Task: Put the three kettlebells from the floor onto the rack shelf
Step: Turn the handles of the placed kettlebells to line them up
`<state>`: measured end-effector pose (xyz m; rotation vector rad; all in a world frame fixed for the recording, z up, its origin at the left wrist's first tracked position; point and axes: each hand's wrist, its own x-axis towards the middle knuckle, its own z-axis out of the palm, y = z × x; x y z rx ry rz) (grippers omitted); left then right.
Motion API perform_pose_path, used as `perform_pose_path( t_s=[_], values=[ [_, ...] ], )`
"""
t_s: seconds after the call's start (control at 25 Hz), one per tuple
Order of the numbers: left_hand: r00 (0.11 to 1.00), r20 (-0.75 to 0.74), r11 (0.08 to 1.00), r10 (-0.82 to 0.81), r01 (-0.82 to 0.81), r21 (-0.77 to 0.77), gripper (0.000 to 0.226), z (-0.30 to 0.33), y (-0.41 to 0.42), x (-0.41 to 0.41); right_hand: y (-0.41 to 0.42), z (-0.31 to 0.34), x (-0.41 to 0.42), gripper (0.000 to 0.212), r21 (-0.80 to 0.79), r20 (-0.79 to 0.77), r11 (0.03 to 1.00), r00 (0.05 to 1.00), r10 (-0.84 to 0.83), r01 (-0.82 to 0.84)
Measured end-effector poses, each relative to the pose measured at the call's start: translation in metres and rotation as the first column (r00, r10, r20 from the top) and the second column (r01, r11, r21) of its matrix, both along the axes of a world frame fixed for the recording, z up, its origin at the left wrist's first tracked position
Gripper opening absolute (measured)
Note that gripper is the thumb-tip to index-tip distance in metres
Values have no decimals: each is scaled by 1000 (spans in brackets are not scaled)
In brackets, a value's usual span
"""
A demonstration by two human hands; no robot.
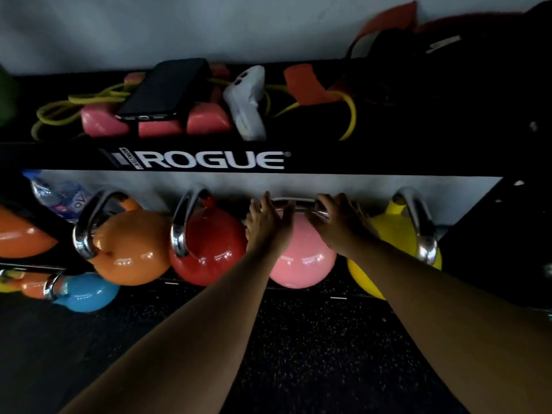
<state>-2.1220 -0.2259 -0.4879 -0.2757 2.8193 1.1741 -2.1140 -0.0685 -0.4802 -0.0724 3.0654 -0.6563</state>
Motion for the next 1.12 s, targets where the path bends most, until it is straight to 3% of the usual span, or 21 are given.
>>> perform_pose_path(
  t_s=[0.08, 0.24, 0.36, 0.44, 0.6, 0.72, 0.88, 1.12],
  values=[
    [998, 60, 985, 29, -39, 170, 81, -10, 0, 0, -16, -8, -6, 57, -20, 39, 999, 999, -34, 34],
    [976, 136, 892, 172, -213, 399, 86, -22, 8, -3, -30, -16, -10, 51, -255, 50, 947, 980, -191, 197],
    [997, 42, 853, 67, -79, 516, 81, -29, -8, -16, -48, -19, 5, 48, -317, -21, 889, 934, -356, 331],
    [996, 41, 796, 79, -87, 599, 80, -33, -11, -18, -50, -21, 18, 43, -413, -23, 839, 917, -398, 354],
    [989, 56, 749, 137, -140, 648, 59, -35, 2, -20, -34, -14, 15, 40, -727, 217, 609, 948, -235, 317],
    [997, 72, 682, 33, -75, 727, 53, -31, -8, -38, -56, -27, 21, 35, -772, 140, 570, 951, -277, 280],
    [983, 25, 729, -179, 116, 675, 55, -38, 5, -40, -62, -46, 38, 26, -908, 177, 317, 938, -299, 272],
    [985, -48, 735, -165, 155, 660, 56, -44, 11, -42, -62, -44, 28, 33, -924, 233, 236, 931, -283, 302]
  ],
)
